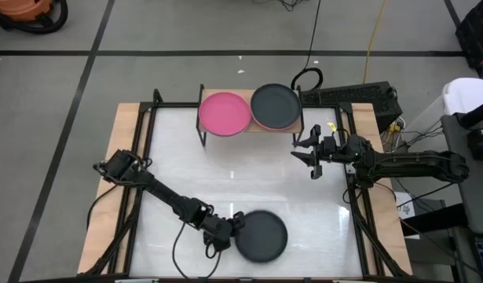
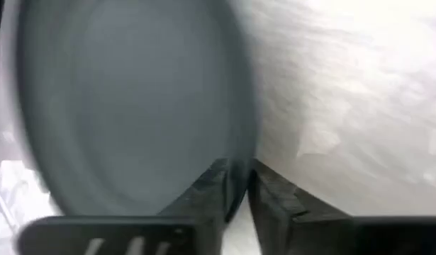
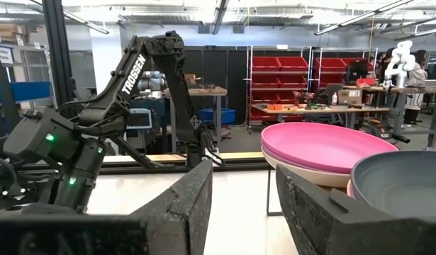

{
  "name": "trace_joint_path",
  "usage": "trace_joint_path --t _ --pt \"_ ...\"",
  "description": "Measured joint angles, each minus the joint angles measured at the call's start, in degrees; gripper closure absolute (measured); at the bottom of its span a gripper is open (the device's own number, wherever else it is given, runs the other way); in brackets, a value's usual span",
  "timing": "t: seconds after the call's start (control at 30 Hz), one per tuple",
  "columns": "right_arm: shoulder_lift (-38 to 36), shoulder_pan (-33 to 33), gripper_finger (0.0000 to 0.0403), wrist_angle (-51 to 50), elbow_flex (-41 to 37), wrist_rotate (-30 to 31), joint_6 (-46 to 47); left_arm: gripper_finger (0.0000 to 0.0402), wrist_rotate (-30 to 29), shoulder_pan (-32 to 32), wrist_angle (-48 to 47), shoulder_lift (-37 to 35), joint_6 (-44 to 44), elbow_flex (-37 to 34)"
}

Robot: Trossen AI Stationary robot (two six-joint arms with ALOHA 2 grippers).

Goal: Place and stack plates onto a shelf
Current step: Stack the black plate on top of the pink plate on the shelf

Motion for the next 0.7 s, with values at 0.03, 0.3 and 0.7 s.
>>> trace_joint_path --t 0.03,0.3,0.7 --pt "0.00 0.00 0.0266 0.00 0.00 0.00 0.00 0.0351 0.00 0.08 0.00 -0.02 -0.69 0.00" --pt "0.00 0.00 0.0266 0.02 0.00 -0.01 0.00 0.0389 -3.47 0.31 -1.48 -2.10 -2.33 0.00" --pt "-6.05 0.02 0.0266 3.91 0.04 -0.24 0.07 0.0391 -22.51 4.93 -19.99 -22.14 1.99 -0.02"
